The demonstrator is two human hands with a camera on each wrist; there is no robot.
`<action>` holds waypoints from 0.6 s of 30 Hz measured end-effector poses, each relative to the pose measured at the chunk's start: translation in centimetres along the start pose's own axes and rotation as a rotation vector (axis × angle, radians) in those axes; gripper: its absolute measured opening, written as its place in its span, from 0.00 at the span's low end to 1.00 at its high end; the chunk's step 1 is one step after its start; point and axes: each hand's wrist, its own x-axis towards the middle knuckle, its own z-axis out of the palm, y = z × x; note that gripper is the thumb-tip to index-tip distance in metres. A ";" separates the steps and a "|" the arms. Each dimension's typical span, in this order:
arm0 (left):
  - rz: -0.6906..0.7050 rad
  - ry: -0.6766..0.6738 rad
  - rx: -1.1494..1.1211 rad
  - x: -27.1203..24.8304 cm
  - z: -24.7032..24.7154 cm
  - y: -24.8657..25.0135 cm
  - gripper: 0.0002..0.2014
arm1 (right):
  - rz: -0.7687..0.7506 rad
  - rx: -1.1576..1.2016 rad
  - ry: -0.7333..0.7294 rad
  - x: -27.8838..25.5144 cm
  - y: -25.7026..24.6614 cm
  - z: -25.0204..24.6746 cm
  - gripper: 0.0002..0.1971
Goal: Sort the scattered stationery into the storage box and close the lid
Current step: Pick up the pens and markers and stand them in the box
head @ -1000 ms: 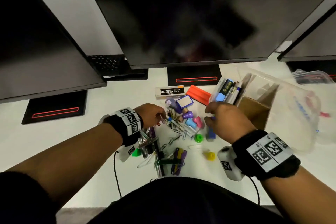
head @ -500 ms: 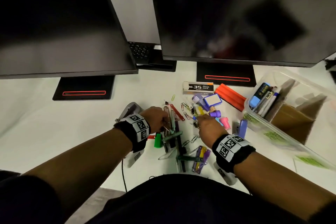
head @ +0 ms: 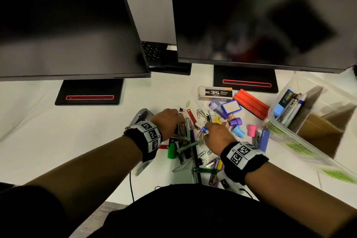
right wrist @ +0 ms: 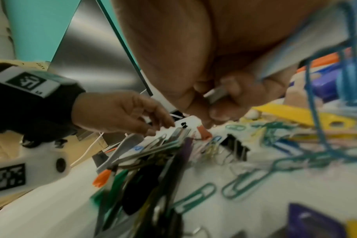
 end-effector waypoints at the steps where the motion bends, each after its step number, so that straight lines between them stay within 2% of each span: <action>1: 0.041 0.012 0.050 0.2 0.0 0.3 0.24 | 0.010 0.000 -0.021 0.1 -0.4 0.4 0.13; 6: 0.165 0.005 0.246 1.4 0.0 1.3 0.18 | 0.047 -0.130 -0.101 0.4 -2.0 1.8 0.18; 10: 0.181 0.007 0.326 1.4 0.1 1.2 0.19 | 0.089 -0.167 -0.082 0.9 -2.0 2.0 0.15; 18: 0.265 -0.021 0.422 1.1 -0.1 1.7 0.18 | 0.166 0.063 0.116 1.8 -0.6 -1.1 0.16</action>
